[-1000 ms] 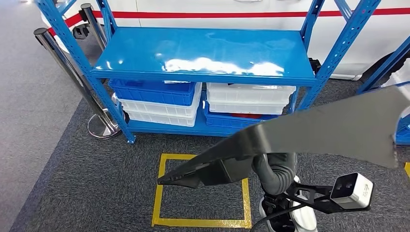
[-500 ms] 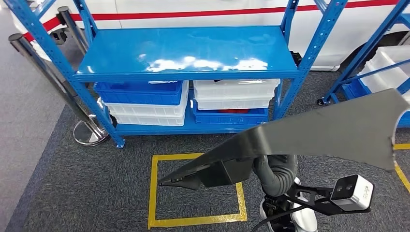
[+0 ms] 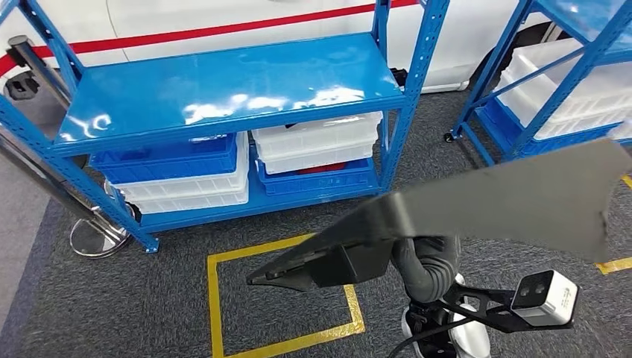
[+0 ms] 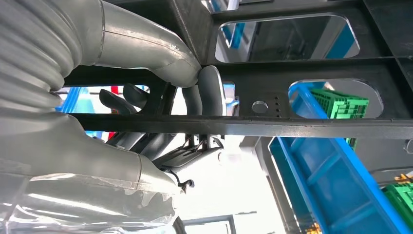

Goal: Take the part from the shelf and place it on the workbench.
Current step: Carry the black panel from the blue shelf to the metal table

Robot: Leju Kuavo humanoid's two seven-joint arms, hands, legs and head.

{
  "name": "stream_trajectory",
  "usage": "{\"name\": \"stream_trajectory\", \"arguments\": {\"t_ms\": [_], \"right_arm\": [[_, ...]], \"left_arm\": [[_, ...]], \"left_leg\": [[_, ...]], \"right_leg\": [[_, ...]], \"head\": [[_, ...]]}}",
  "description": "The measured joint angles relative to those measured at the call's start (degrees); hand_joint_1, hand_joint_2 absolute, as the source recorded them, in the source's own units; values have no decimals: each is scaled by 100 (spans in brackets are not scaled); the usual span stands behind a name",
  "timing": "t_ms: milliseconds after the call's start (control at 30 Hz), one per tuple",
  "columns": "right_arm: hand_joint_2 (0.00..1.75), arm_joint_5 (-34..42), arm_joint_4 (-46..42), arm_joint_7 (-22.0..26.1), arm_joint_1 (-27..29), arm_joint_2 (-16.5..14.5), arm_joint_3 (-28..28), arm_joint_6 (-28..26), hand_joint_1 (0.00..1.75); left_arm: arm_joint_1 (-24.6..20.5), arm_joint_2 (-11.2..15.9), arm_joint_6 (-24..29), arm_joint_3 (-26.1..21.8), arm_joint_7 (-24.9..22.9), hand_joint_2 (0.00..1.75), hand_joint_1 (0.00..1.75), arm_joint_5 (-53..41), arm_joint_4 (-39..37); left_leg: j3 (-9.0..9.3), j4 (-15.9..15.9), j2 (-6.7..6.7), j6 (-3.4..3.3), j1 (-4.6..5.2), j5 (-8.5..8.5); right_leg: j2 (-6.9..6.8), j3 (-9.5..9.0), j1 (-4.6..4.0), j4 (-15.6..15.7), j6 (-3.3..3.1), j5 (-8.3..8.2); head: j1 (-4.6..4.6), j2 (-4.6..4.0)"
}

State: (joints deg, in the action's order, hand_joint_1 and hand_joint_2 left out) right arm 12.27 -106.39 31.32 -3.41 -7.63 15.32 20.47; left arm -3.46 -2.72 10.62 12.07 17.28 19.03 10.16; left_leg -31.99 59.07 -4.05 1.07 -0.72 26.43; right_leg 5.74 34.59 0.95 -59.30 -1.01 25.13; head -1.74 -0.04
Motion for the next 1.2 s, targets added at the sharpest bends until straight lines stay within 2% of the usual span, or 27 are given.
{"name": "stream_trajectory", "arguments": {"t_ms": [33, 100, 133, 167, 233, 267, 300, 333, 367, 400, 467, 533, 600, 633, 667, 733, 767, 800, 833, 867, 900, 967, 1000, 1033, 1100, 1133, 1200], "right_arm": [[175, -5, -2, -1, 3, 1, -1, -1, 175], [175, -10, -8, -1, 17, 2, -8, -2, 175], [175, -10, -14, 1, 23, 3, -16, -2, 175], [175, -11, -19, 2, 24, 4, -26, -1, 175], [175, -20, -25, 9, 30, 7, -43, -2, 175], [175, -27, -25, 14, 39, 10, -49, -4, 175], [175, -34, -24, 22, 52, 13, -54, -6, 175], [175, -40, -22, 34, 64, 18, -60, -7, 175], [175, -43, -22, 49, 71, 22, -65, -8, 175], [175, -44, -22, 66, 74, 27, -68, -8, 175], [175, -46, -25, 89, 67, 32, -72, -5, 175], [175, -49, -27, 98, 62, 34, -72, -6, 175], [175, -58, -28, 97, 64, 36, -72, -17, 175], [175, -63, -32, 97, 65, 37, -72, -28, 175], [175, -68, -37, 95, 63, 36, -73, -42, 175], [175, -79, -44, 96, 59, 34, -74, -62, 175], [175, -86, -43, 94, 61, 33, -73, -67, 175], [175, -93, -43, 93, 65, 33, -73, -67, 175], [175, -99, -42, 91, 69, 33, -73, -71, 175], [175, -103, -42, 86, 71, 33, -73, -80, 175], [175, -108, -43, 81, 72, 33, -74, -94, 175], [175, -119, -47, 68, 72, 33, -74, -124, 175], [175, -122, -49, 62, 74, 33, -73, -139, 175], [175, -122, -51, 47, 80, 34, -73, -154, 175], [175, -120, -55, 8, 107, 39, -73, -182, 175], [175, -119, -61, -9, 131, 42, -74, -194, 175], [175, -122, -81, -23, 164, 47, -78, -231, 175]], "left_arm": [[-4, 4, -1, 0, 4, 175, 0, -4, 0], [-19, -3, -4, 0, 7, 175, 0, -8, 1], [-26, -8, -8, 0, 8, 175, 0, -12, 1], [-27, -13, -11, 0, 9, 175, 0, -16, 1], [-23, -16, -22, 0, 9, 175, 0, -26, 1], [-17, -16, -31, 0, 7, 175, 0, -30, 1], [-13, -16, -42, 0, 3, 175, 0, -34, 1], [-11, -17, -52, 0, -1, 175, 0, -37, 1], [-15, -18, -61, 0, -4, 175, 0, -38, 1], [-21, -19, -66, 0, -6, 175, 0, -38, 1], [-35, -21, -70, 0, -11, 175, 0, -39, 1], [-43, -22, -70, 0, -23, 175, 0, -40, 1], [-49, -24, -70, 1, -39, 175, 0, -44, 1], [-53, -25, -70, 2, -46, 175, 0, -48, 1], [-55, -25, -70, 2, -49, 175, 0, -52, 1], [-49, -25, -70, 2, -51, 175, 0, -59, 1], [-39, -26, -70, 3, -53, 175, 0, -60, 1], [-27, -27, -71, 4, -56, 175, 0, -61, 1], [-17, -28, -73, 5, -59, 175, 0, -66, 1], [-10, -29, -79, 7, -62, 175, 0, -73, 1], [-9, -30, -88, 9, -63, 175, 0, -84, 1], [-8, -26, -108, 16, -76, 175, 0, -103, 0], [-9, -23, -115, 23, -88, 175, 0, -107, -1], [-12, -22, -119, 31, -104, 175, 0, -108, -1], [-29, -39, -122, 47, -144, 175, 0, -116, -2], [-36, -56, -126, 55, -163, 175, 0, -127, -2], [-35, -87, -133, 75, -195, 175, 0, -161, -2]], "left_leg": [[27, -74, -55, -18, 6, 20], [45, -143, 67, -63, 3, -1], [64, -190, 141, -101, -7, -25], [81, -236, 225, -141, -17, -51], [91, -276, 387, -190, -4, -75], [80, -267, 469, -198, 8, -74], [70, -257, 551, -201, 17, -70], [63, -247, 633, -200, 21, -65], [59, -236, 709, -195, 23, -59], [60, -223, 776, -182, 23, -49], [67, -184, 882, -137, 46, -14], [80, -156, 977, -81, 80, 21], [98, -152, 1076, -18, 83, 42], [95, -117, 1036, 21, 72, 83], [54, 1, 925, 54, 57, 185], [-192, 594, 605, 105, 30, 558], [-368, 995, 508, 117, 25, 752], [-519, 1326, 469, 123, 23, 869], [-593, 1484, 454, 119, 22, 874], [-563, 1411, 443, 105, 22, 763], [-433, 1124, 404, 77, 23, 562], [-81, 328, 158, -13, 25, 177], [45, 42, 43, -52, 31, 86], [106, -106, -31, -82, 41, 65], [143, -187, 39, -121, 55, 61], [167, -238, 109, -142, 46, 27], [215, -361, 270, -197, 21, -46]], "right_leg": [[59, 32, 16, 1, 43, -20], [158, 69, 42, 16, 127, -56], [89, 92, 29, -19, 157, -28], [-44, 155, 11, -144, 177, 60], [-388, 436, -15, -724, 195, 389], [-472, 618, -12, -1095, 201, 554], [-513, 751, -7, -1377, 209, 640], [-539, 793, -4, -1481, 215, 627], [-568, 713, -3, -1355, 216, 513], [-631, 526, -4, -1033, 209, 339], [-898, 120, -29, -298, 156, 109], [-1028, -27, -63, -8, 76, 81], [-890, -10, -68, -1, 1, 56], [-825, -3, -59, 11, -35, 38], [-761, 5, -46, 23, -70, 16], [-637, 28, -30, 32, -120, -17], [-565, 43, -33, 29, -136, -27], [-487, 55, -40, 26, -144, -34], [-404, 61, -47, 23, -148, -39], [-322, 60, -53, 19, -148, -44], [-241, 55, -60, 17, -144, -47], [-100, 52, -63, 10, -123, -59], [-38, 65, -56, 6, -99, -72], [19, 87, -40, 7, -68, -89], [138, 121, -19, 32, 16, -134], [116, 131, -20, 33, 49, -140], [-153, 253, -48, -208, 108, 38]], "head": [[0, 0], [-3, 0], [2, 0], [19, 0], [53, 0], [65, 0], [65, 0], [65, 0], [66, 0], [66, 0], [64, 0], [56, 0], [51, 0], [51, 0], [49, 0], [45, 0], [44, 0], [45, 0], [45, 0], [45, 0], [45, 0], [48, 0], [46, 0], [47, 0], [42, 0], [46, 0], [64, 0]]}}
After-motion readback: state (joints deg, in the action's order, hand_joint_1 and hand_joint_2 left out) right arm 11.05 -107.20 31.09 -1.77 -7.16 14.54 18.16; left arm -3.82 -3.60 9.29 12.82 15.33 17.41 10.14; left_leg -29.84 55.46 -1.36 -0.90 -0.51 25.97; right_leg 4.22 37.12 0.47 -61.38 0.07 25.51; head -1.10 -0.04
